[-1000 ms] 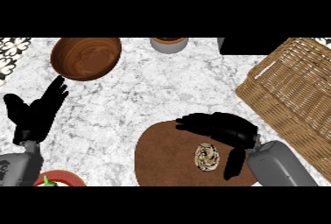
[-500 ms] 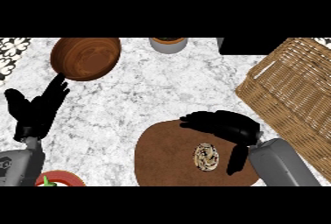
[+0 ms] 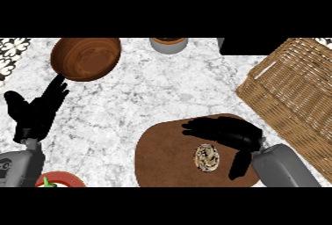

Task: Pick the cupcake from the cutting board and place it in the basket

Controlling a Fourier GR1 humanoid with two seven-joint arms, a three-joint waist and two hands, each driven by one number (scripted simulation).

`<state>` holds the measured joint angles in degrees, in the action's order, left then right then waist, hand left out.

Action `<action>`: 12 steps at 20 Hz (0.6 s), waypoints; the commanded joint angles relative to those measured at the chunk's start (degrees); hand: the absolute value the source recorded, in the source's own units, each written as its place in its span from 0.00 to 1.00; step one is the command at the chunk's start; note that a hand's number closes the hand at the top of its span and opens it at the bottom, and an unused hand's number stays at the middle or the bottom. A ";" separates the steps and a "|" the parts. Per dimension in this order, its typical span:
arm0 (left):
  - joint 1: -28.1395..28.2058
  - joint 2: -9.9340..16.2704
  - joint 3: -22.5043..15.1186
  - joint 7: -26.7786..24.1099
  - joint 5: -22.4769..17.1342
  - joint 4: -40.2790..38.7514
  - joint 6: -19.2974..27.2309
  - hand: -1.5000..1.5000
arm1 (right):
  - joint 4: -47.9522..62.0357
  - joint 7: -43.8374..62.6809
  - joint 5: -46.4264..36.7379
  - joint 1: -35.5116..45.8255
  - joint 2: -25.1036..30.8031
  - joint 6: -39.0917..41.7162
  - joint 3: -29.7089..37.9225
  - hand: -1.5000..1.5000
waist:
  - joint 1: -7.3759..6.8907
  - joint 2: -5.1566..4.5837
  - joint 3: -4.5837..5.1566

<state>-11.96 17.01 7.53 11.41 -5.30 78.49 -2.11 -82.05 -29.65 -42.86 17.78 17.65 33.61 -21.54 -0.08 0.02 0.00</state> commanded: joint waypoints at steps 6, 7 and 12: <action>2.67 -2.67 -0.67 0.77 2.50 4.82 0.76 0.50 | 2.06 -3.00 -7.85 -3.65 -1.92 -4.49 -2.39 0.00 | -0.02 -0.01 0.00; -2.48 0.09 2.64 -1.17 0.36 -4.06 -1.90 0.50 | 6.42 -1.87 -8.32 0.81 -3.92 -4.37 -2.50 0.00 | 0.02 -0.13 0.01; 0.20 -1.30 1.47 4.95 0.82 4.68 -0.57 0.50 | 8.30 -8.63 -12.25 -0.60 -1.43 -9.30 -1.83 1.00 | -0.13 -0.03 -0.01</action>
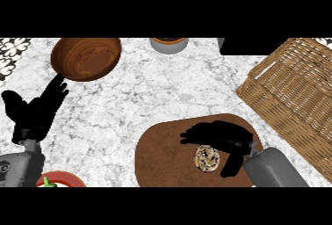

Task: Pick the cupcake from the cutting board and place it in the basket

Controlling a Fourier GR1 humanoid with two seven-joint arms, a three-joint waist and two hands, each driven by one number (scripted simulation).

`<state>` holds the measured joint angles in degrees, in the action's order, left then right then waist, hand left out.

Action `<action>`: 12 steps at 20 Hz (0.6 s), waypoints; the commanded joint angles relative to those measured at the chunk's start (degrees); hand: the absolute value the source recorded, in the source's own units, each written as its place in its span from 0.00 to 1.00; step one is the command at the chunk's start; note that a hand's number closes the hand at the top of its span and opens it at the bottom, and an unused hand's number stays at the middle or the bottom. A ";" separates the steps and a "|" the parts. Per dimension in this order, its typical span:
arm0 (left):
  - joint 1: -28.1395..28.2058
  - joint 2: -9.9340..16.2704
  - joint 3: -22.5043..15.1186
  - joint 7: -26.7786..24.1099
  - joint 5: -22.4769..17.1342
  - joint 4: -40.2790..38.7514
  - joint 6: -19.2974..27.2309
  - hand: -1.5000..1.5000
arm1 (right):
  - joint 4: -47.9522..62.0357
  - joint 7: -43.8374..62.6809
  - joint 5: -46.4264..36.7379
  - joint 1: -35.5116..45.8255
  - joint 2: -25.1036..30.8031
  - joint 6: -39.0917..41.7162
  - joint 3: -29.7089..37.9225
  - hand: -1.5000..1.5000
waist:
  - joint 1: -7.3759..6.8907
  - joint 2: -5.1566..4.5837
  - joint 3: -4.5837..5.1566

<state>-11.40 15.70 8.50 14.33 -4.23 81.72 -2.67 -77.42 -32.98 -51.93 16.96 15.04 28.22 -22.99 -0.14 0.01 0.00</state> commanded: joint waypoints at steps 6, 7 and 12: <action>-2.43 0.68 2.05 -4.44 0.89 -6.39 -2.02 0.50 | -1.64 -2.21 -7.45 -0.93 -1.97 -1.74 -3.36 1.00 | 0.21 -0.02 0.01; -2.04 -0.42 0.45 2.24 0.95 0.59 0.30 0.50 | 7.66 -3.78 -10.23 -0.01 -4.15 -8.39 -4.89 1.00 | -0.13 -0.03 -0.02; 0.69 -0.20 0.93 1.29 0.25 1.38 -1.36 0.50 | 3.05 7.45 -10.09 -3.14 -7.94 -6.57 0.08 1.00 | 0.05 0.12 -0.01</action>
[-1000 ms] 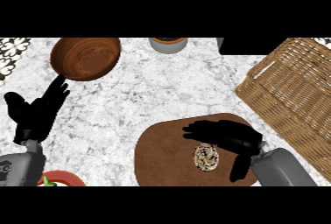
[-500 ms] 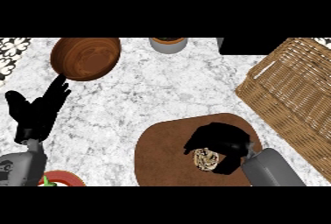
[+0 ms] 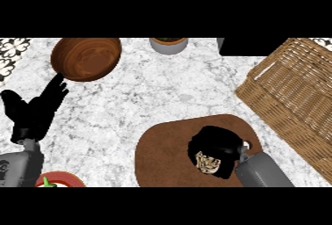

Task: Pick the cupcake from the cutting board and place it in the basket

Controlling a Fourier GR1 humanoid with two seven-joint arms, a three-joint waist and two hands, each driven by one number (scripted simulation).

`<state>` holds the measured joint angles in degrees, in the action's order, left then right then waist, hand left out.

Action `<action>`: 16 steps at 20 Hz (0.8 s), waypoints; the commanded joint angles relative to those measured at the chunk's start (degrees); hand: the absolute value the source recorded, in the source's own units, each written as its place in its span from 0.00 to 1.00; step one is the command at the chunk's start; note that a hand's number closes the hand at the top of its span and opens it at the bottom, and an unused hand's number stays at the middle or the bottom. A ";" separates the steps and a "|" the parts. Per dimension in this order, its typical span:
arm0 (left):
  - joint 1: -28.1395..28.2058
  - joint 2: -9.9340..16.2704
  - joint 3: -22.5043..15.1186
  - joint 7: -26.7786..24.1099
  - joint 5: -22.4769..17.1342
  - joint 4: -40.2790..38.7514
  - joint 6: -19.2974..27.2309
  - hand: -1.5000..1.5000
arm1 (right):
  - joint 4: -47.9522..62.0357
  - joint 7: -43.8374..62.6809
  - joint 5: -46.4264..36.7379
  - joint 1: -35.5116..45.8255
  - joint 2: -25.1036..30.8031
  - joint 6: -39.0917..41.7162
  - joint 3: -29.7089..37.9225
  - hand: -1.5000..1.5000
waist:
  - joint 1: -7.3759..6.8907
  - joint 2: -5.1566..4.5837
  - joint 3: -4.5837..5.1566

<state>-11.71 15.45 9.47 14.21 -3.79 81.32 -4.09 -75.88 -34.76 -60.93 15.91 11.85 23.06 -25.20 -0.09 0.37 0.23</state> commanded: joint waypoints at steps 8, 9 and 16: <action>1.19 0.79 1.40 -0.29 -0.04 0.50 0.62 0.50 | 1.10 46.57 3.25 -6.63 -11.73 -15.77 19.52 1.00 | 2.79 0.11 -0.30; 1.29 -0.28 0.64 -0.50 0.48 0.21 1.23 0.50 | 0.80 50.98 4.75 -5.15 -11.77 -17.12 18.76 1.00 | 1.53 -0.19 -0.27; -0.63 -0.60 -1.14 -0.72 0.42 -0.75 -0.69 0.50 | -5.60 68.54 18.24 1.32 -11.84 -41.90 8.06 1.00 | -2.54 -0.31 -0.44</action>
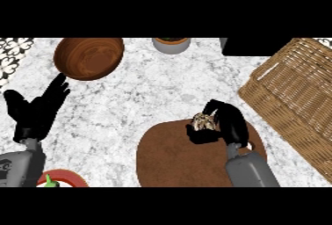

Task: Pick the cupcake from the cutting board and place it in the basket

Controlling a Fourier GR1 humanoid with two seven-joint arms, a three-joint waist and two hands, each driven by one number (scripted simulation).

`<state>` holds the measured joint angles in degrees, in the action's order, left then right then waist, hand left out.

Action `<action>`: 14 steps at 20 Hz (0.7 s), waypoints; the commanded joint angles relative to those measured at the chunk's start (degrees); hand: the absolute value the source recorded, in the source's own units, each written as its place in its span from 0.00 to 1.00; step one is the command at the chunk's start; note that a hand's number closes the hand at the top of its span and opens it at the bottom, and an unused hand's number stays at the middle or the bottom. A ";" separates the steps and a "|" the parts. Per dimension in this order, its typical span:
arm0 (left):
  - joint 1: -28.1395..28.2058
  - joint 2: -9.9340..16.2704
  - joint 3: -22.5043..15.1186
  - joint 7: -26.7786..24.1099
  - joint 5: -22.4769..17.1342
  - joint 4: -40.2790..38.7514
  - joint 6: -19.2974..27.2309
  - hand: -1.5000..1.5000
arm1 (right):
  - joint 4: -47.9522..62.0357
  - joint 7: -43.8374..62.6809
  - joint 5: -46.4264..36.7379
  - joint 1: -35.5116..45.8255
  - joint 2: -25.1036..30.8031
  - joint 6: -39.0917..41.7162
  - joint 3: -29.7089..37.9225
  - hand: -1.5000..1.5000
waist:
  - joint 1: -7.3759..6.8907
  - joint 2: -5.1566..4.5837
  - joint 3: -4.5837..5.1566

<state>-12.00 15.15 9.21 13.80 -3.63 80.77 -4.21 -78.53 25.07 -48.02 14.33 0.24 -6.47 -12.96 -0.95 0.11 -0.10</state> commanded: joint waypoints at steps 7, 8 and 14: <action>-2.18 0.06 -0.72 1.08 0.90 -0.71 0.35 0.50 | -6.01 30.99 -9.20 16.77 -0.23 -29.34 -15.62 1.00 | -1.10 0.38 0.28; -1.40 -1.00 -1.22 0.37 1.17 -1.92 0.55 0.50 | -6.77 35.96 -11.54 19.05 -0.23 -28.52 -17.82 1.00 | -0.61 0.37 0.31; -2.06 -0.80 -0.50 1.07 1.19 -1.86 1.31 0.50 | -6.54 55.29 -20.54 31.87 -0.22 -19.89 -16.77 1.00 | -0.02 0.45 0.27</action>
<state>-13.14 14.38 8.26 13.92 -2.44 79.56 -3.55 -84.01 63.21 -64.07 37.91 0.30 -29.08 -29.57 -1.46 0.48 0.16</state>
